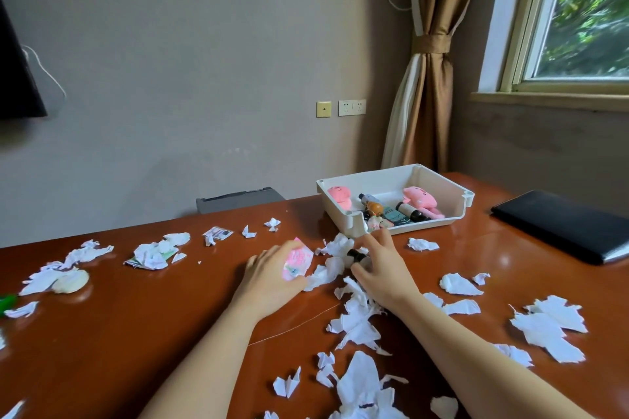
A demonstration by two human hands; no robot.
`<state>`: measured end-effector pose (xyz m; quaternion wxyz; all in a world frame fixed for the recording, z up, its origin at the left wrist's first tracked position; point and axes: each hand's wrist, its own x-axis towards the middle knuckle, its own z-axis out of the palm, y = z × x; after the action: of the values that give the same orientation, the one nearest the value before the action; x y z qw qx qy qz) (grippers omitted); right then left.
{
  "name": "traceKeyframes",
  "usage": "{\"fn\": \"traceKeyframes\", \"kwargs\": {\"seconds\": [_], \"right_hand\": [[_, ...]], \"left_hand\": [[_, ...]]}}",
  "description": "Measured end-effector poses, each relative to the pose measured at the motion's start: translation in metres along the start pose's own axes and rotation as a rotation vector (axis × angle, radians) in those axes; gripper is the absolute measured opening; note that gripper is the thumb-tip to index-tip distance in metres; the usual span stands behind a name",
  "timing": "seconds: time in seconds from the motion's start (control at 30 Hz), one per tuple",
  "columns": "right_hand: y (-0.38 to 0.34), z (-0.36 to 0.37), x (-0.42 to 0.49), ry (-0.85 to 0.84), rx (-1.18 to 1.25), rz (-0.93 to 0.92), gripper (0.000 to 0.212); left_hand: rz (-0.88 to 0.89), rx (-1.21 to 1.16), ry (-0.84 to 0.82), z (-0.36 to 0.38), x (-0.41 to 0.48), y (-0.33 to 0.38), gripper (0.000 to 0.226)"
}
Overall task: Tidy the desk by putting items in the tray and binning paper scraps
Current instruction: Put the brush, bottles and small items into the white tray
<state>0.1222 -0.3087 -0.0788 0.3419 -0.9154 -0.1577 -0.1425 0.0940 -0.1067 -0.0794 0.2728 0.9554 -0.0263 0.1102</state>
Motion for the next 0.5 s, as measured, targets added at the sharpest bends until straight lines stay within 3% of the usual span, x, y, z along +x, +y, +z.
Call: {"fn": "traceKeyframes", "kwargs": {"seconds": [0.17, 0.5], "right_hand": [[0.003, 0.003, 0.002, 0.000, -0.073, 0.022, 0.046], [0.006, 0.004, 0.005, -0.036, -0.123, -0.026, 0.047]], "left_hand": [[-0.077, -0.118, 0.036, 0.002, 0.002, -0.004, 0.056], [-0.119, -0.249, 0.042, 0.002, 0.008, -0.010, 0.068]]}}
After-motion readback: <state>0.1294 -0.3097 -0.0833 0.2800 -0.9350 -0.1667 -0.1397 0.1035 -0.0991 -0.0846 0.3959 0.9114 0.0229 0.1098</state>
